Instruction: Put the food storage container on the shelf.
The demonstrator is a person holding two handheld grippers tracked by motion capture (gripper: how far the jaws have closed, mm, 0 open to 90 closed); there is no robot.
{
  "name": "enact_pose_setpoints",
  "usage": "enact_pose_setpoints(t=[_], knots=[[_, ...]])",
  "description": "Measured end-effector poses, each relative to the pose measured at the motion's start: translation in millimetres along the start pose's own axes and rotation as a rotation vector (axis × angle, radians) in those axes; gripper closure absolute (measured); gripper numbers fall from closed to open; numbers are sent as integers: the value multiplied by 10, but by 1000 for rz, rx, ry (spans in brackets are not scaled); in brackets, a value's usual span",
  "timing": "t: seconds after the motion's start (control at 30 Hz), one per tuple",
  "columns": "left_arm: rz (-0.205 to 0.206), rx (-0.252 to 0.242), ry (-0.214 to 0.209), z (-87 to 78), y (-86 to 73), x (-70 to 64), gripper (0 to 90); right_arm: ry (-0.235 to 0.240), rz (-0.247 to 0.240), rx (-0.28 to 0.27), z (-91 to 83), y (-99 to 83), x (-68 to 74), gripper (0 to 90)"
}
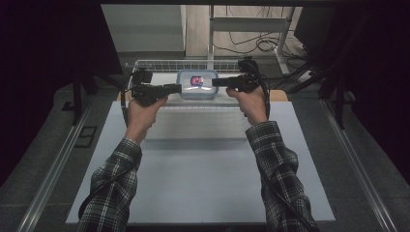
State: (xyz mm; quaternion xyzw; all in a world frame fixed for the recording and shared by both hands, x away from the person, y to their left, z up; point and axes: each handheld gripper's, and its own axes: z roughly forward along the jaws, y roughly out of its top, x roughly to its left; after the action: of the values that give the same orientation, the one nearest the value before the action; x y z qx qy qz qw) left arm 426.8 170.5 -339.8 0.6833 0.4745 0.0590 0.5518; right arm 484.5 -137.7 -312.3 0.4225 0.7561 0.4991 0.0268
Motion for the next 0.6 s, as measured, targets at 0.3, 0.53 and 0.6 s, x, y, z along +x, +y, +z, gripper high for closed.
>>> enact_pose_setpoints(t=[0.3,0.53,0.6], knots=[[118,-48,86,-14,99,-147,586,-135,-70,-54,-3,3,69,626],[191,-49,61,-186,40,-222,727,-167,-135,-67,-213,-53,162,811],[192,-35,45,-201,-23,-228,782,-153,-177,-57,-257,-116,213,866]])
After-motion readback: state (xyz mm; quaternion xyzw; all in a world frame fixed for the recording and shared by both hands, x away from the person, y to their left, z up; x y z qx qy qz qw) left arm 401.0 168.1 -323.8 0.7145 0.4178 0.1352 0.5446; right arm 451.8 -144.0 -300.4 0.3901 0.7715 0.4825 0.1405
